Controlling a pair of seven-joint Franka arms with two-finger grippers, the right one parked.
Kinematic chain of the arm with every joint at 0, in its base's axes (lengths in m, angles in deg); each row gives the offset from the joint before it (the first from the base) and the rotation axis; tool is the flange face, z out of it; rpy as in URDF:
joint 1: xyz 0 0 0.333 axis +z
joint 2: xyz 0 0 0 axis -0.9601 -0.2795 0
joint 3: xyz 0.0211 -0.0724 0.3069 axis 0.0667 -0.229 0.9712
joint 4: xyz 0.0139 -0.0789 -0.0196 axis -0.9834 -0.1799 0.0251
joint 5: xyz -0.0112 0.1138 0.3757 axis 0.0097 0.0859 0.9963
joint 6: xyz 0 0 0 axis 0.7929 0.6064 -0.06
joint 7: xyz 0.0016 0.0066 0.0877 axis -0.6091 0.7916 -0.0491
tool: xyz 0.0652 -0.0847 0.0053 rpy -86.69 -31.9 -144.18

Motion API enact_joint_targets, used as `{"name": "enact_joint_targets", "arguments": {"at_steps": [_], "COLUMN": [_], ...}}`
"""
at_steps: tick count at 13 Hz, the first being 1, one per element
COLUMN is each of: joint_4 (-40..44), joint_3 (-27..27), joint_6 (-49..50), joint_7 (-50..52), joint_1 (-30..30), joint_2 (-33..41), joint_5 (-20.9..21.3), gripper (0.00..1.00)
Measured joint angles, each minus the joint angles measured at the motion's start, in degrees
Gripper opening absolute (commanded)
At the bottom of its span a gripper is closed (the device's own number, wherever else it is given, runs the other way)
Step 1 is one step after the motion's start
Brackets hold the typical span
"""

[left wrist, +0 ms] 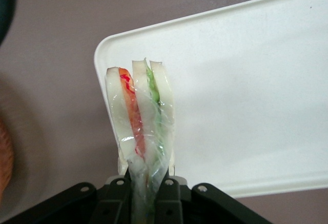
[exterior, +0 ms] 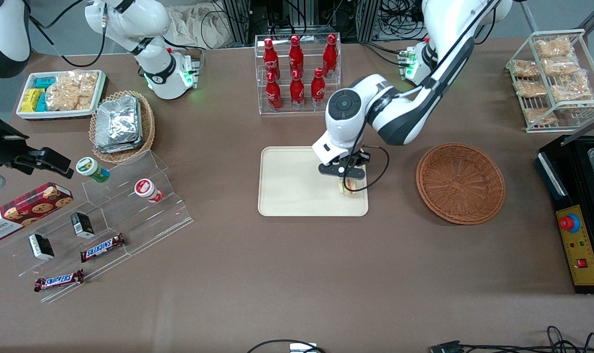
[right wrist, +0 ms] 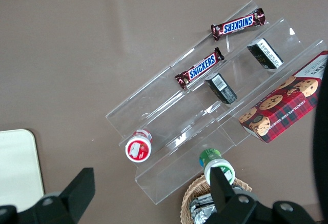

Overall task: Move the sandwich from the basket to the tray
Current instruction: 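Carry the sandwich over the cream tray and lower it, then open the left gripper to release the sandwich onto the tray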

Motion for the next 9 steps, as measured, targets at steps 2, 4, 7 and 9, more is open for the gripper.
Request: {"name": "enact_joint_targets", "arguments": {"at_steps": [2, 4, 7, 9], "joint_4": [-2.5, -3.9, -4.2, -4.2], "joint_3": [1.7, 3.2, 4.1, 4.1], "joint_6": [-5.5, -8.8, -10.2, -10.6], "joint_7": [0.1, 0.1, 2.1, 2.9], "joint_1": [0.1, 0.4, 0.5, 0.5], "joint_2": [-2.1, -3.6, -4.2, -4.2], "joint_5": [1.7, 2.4, 2.4, 2.4], "gripper": [0.00, 0.00, 0.00, 0.82]}}
